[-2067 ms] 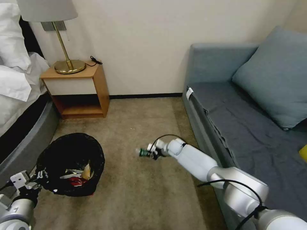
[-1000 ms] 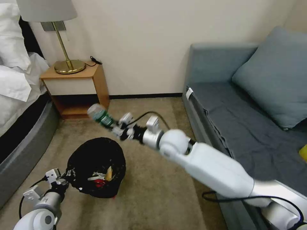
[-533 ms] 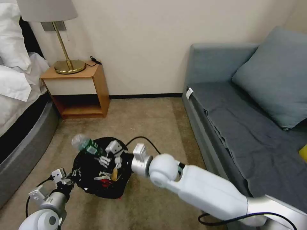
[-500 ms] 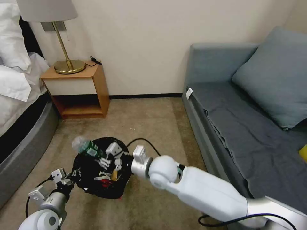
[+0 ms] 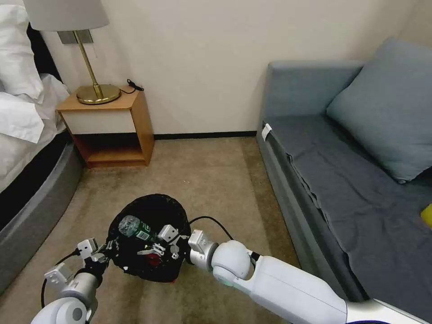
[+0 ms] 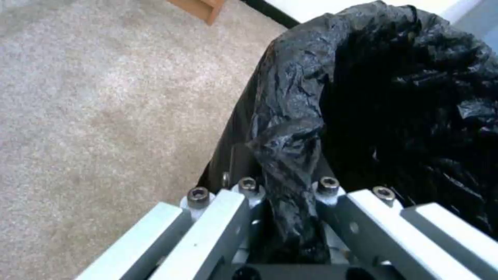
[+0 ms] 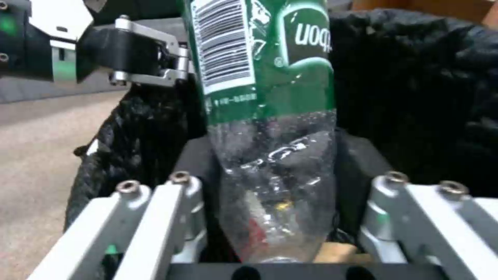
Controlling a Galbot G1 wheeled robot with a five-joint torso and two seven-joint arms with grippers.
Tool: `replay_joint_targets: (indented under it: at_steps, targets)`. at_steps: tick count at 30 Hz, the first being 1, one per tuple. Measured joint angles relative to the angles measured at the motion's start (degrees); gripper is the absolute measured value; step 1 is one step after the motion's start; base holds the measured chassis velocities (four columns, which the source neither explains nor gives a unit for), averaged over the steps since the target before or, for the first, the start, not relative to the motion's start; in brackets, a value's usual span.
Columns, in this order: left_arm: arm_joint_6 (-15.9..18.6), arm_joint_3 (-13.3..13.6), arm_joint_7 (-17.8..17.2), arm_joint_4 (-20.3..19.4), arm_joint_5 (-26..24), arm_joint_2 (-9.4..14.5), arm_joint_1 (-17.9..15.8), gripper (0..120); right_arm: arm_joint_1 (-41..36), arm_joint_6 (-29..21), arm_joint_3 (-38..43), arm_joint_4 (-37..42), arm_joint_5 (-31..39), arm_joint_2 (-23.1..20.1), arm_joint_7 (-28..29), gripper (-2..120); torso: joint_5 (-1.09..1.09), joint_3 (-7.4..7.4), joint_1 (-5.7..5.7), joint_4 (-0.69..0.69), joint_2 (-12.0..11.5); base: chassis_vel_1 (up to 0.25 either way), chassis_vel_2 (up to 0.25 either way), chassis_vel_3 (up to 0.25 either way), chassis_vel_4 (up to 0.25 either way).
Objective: Pick up the trash bin, then pick up the garbage on the floor and place it into the trash bin.
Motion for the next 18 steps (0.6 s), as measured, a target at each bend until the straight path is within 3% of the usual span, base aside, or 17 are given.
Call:
replay_joint_targets:
  at_steps: [8, 10, 13, 18]
  targets:
    - [0.47, 0.39, -0.29, 0.04, -0.37, 0.61, -0.51, 4, -1.10, -0.34, 1.88, 1.86, 0.00, -2.79, 0.44, 79, 0.00, 0.00, 0.00, 0.00, 0.00, 0.000, 0.000, 0.000, 0.000]
    - [0.51, 0.42, -0.31, 0.03, -0.38, 0.64, -0.52, 4, -1.22, -0.35, 2.03, 1.98, -0.02, -2.97, 0.43, 81, 0.00, 0.00, 0.00, 0.00, 0.00, 0.000, 0.000, 0.000, 0.000]
    - [0.80, 0.58, -0.59, 0.01, -0.48, 0.81, -0.59, 4, -2.29, 0.18, 3.46, 3.53, -0.23, -4.33, 0.97, 96, 0.00, 0.00, 0.00, 0.01, 0.00, 0.000, 0.000, 0.000, 0.000]
    - [1.47, 0.65, -1.31, 0.05, -0.92, 1.22, -0.81, 4, -4.88, 4.09, 7.47, 6.81, -0.96, -7.46, 6.12, 100, 0.01, 0.00, 0.00, 0.01, 0.00, 0.000, 0.000, 0.000, 0.000]
